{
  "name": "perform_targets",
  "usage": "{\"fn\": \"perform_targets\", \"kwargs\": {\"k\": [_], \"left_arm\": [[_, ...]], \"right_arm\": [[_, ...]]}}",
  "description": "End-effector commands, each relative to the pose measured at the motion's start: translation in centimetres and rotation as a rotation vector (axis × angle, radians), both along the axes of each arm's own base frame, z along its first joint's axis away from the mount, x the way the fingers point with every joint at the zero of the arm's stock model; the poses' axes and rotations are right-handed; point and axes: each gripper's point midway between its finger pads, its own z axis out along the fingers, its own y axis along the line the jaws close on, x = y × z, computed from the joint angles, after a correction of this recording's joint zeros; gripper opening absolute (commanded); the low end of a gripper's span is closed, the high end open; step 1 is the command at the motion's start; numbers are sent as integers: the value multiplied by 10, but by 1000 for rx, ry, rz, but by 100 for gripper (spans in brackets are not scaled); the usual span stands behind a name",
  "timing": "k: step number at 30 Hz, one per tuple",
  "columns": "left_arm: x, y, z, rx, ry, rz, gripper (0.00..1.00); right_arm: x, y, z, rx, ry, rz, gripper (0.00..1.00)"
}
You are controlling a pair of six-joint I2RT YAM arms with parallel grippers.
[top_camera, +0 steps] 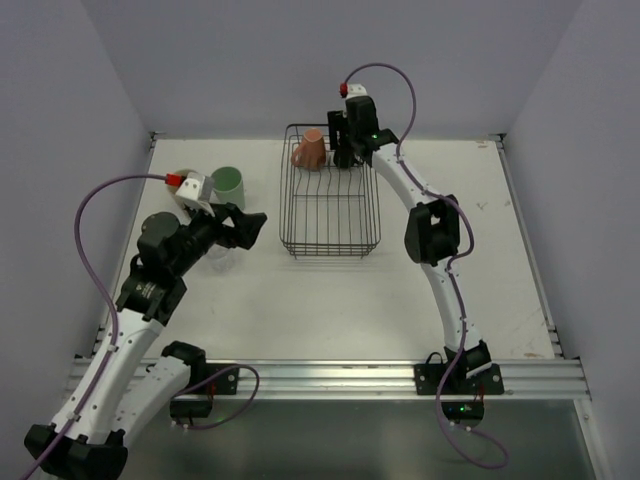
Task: Unload the cups from the dish rack
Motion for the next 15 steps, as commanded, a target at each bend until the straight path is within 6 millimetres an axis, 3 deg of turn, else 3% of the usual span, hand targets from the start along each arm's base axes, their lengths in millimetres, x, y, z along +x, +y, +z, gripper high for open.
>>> {"fn": "perform_targets", "kwargs": {"k": [1, 11, 15], "left_arm": [[0, 2, 13, 3, -70, 6, 92], [2, 0, 9, 19, -61, 8, 92], [2, -1, 8, 20, -61, 6, 92]], "right_arm": [[-1, 0, 5, 12, 18, 25, 74], [-8, -16, -5, -18, 64, 13, 70], [-15, -21, -24, -60, 117, 14, 72]]}}
